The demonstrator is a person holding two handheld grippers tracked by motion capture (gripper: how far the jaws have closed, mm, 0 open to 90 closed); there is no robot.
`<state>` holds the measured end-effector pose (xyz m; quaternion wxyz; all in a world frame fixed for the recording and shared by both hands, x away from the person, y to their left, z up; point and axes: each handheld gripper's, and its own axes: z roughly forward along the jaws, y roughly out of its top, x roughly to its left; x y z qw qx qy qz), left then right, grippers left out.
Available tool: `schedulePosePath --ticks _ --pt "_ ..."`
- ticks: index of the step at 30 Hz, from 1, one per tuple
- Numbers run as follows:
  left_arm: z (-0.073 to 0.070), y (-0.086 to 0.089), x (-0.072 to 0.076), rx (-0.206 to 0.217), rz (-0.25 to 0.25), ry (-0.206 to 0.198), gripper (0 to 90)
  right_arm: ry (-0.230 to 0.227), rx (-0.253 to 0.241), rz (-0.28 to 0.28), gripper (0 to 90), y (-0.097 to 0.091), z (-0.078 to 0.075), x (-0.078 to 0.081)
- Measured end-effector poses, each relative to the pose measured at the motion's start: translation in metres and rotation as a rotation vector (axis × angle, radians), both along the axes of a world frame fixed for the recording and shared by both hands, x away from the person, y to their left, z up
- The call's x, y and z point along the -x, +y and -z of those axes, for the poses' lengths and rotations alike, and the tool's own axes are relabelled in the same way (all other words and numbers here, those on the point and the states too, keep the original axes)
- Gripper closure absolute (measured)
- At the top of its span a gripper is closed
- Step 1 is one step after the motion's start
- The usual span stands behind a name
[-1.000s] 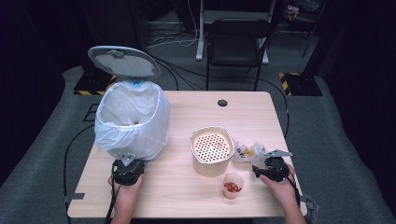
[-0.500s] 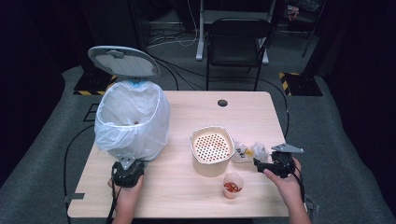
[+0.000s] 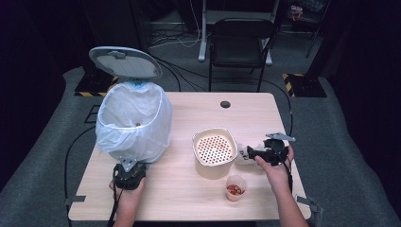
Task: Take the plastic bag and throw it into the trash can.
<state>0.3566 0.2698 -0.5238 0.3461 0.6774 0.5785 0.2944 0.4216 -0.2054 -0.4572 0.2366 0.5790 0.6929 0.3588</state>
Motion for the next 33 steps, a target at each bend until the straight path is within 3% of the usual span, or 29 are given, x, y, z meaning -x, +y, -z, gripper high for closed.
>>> schedulePosePath --ticks 7,12,17,25,33 --pt "0.0 0.0 -0.001 0.0 -0.002 -0.003 63.9 0.062 0.015 -0.016 0.3 0.008 0.024 -0.007" --pt "-0.001 0.0 0.0 -0.002 0.003 0.004 63.9 0.103 0.015 -0.018 5.4 0.006 0.038 -0.008" --pt "-0.001 0.0 -0.001 -0.003 -0.001 0.004 63.9 0.103 0.044 -0.03 13.9 0.007 0.042 -0.007" --pt "-0.003 -0.001 -0.002 -0.006 -0.006 0.022 63.9 0.139 0.072 -0.039 19.4 0.011 0.051 -0.007" --pt "-0.002 -0.001 -0.001 -0.002 -0.004 0.014 63.9 0.142 0.105 -0.066 35.3 0.009 0.056 -0.008"
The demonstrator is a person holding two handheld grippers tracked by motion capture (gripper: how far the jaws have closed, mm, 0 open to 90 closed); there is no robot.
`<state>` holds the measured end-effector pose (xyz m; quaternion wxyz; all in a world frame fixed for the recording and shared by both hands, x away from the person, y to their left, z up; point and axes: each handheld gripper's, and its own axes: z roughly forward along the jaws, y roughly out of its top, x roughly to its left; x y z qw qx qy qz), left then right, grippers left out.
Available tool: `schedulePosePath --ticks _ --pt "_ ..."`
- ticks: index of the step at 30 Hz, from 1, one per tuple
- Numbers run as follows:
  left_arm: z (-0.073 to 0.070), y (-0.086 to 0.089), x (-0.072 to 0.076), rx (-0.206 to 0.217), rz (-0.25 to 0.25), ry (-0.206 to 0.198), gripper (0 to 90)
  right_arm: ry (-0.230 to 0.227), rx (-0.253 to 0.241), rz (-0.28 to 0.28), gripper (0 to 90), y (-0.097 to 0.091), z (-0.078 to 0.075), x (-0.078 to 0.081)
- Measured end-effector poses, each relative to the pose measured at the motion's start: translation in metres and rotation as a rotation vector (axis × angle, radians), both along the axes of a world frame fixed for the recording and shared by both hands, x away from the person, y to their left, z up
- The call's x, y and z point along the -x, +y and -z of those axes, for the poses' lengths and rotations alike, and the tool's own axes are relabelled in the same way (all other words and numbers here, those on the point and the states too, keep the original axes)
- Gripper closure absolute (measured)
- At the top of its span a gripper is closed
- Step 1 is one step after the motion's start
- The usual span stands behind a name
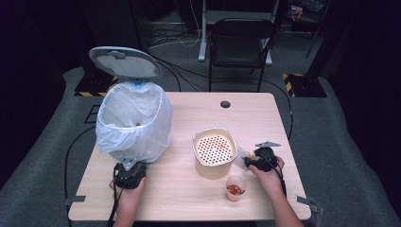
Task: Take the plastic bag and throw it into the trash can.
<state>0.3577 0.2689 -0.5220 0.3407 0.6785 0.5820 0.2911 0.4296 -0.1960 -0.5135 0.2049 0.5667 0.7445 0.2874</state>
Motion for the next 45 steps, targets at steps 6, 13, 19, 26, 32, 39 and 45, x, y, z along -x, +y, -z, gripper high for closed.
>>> schedulePosePath --ticks 6,13,19,26,32,39,45 --pt "0.001 0.0 0.0 -0.005 0.0 -0.008 63.9 -0.007 -0.004 -0.028 53.9 -0.003 -0.002 0.0" --pt "0.001 0.0 0.001 0.002 -0.005 -0.009 64.0 -0.003 -0.016 -0.028 70.5 -0.006 -0.003 -0.001" --pt "0.001 0.0 0.001 -0.003 -0.001 -0.008 63.9 0.0 -0.039 -0.027 74.8 -0.009 -0.003 -0.003" --pt "0.0 0.0 0.0 0.0 -0.001 -0.001 63.9 -0.024 -0.063 -0.032 75.9 -0.017 -0.026 -0.001" --pt "0.001 0.0 0.001 -0.003 0.0 -0.007 63.9 -0.076 -0.036 -0.056 75.9 -0.024 -0.06 0.006" --pt "0.001 0.001 0.0 -0.004 -0.002 -0.014 63.9 -0.175 -0.024 -0.117 75.8 -0.026 -0.122 0.011" --pt "0.001 0.001 0.0 -0.002 0.0 -0.01 63.9 -0.205 -0.062 -0.174 75.7 -0.021 -0.155 0.011"
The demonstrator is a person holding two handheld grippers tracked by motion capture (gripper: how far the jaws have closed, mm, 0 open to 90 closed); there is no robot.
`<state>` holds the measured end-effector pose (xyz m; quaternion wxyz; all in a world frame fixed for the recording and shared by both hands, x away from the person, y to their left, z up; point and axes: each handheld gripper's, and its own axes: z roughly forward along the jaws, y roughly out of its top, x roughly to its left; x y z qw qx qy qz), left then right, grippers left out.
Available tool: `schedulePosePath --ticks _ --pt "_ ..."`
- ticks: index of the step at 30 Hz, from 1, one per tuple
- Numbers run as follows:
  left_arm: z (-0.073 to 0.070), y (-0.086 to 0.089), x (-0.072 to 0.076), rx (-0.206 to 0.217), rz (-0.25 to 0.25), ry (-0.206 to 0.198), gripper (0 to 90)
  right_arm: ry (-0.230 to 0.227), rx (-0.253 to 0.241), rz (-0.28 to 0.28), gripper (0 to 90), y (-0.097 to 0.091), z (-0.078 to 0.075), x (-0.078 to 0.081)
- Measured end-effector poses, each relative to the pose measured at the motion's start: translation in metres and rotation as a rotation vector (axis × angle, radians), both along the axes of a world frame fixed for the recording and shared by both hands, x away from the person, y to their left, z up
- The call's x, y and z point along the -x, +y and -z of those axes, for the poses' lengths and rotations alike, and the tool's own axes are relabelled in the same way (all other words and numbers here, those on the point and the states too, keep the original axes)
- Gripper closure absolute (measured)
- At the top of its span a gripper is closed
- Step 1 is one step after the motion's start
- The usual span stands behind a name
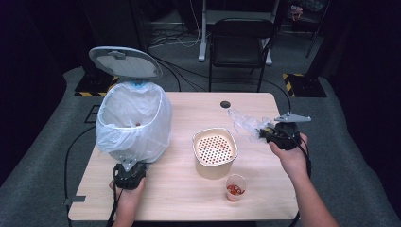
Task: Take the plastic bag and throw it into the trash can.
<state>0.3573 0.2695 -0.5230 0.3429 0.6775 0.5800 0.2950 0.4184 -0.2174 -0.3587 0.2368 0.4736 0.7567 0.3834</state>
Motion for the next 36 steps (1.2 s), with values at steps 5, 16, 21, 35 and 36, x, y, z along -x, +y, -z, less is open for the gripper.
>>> schedulePosePath --ticks 5,16,21,35,36 --pt "-0.001 0.0 0.0 -0.001 0.007 0.009 63.9 -0.013 -0.044 -0.068 75.7 0.009 -0.022 -0.002" --pt "0.0 0.0 0.0 0.002 0.001 -0.003 63.9 -0.045 -0.04 -0.225 75.7 0.069 -0.058 -0.008" --pt "0.0 0.0 0.0 0.0 0.002 -0.006 63.9 -0.049 -0.04 -0.289 75.7 0.095 -0.066 -0.01" --pt "0.0 0.001 0.0 -0.001 0.009 0.007 63.9 -0.064 -0.049 -0.402 75.6 0.147 -0.083 -0.002" --pt "-0.001 0.001 0.0 -0.001 0.01 0.01 63.9 -0.058 -0.067 -0.409 75.6 0.155 -0.086 0.0"
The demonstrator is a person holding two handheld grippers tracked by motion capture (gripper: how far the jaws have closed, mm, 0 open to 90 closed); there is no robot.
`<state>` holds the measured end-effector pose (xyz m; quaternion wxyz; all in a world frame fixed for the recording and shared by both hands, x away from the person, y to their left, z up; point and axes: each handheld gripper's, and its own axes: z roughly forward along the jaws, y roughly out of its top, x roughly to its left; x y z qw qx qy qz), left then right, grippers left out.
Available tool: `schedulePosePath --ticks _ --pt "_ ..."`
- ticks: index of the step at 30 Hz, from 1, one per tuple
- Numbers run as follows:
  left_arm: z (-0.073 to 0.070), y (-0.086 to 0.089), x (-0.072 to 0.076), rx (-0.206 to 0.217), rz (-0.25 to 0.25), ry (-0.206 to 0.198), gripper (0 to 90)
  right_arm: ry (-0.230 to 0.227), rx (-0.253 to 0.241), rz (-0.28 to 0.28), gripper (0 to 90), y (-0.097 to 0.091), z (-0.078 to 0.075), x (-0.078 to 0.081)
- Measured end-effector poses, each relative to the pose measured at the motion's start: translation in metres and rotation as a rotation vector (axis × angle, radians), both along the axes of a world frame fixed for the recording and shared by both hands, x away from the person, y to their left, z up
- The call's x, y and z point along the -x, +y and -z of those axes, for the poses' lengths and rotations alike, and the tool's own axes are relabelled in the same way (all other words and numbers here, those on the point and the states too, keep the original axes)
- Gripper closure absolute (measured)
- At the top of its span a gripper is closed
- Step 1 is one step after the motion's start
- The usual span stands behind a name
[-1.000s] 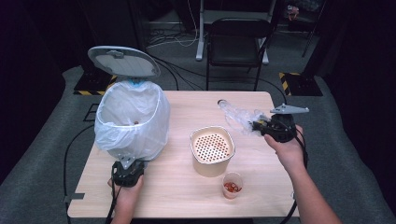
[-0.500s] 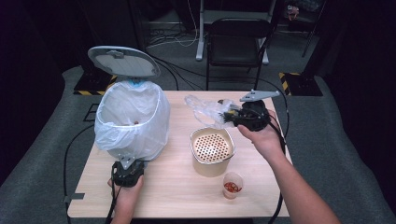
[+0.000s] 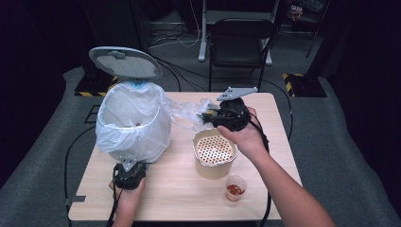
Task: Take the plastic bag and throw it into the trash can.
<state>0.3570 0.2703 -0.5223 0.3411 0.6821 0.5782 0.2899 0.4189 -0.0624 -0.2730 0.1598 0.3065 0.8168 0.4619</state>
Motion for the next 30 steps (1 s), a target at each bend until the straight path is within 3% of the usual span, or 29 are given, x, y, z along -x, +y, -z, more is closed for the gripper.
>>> schedulePosePath --ticks 9,21,23,24,30 --pt "0.0 0.0 -0.001 0.001 -0.003 -0.008 63.9 -0.026 0.019 -0.062 75.6 0.031 -0.012 0.001" --pt "-0.001 0.002 -0.001 -0.018 0.009 0.016 63.9 0.005 0.005 -0.111 75.5 0.071 -0.027 -0.008" --pt "-0.001 0.001 -0.001 -0.012 0.009 0.012 63.9 0.001 0.011 -0.118 75.6 0.079 -0.028 -0.01" --pt "0.001 -0.002 -0.002 0.031 -0.011 -0.015 63.9 -0.001 0.007 -0.119 75.6 0.083 -0.029 -0.01" --pt "0.001 -0.002 -0.002 0.031 -0.011 -0.023 63.9 -0.006 0.016 -0.128 75.6 0.101 -0.031 -0.015"
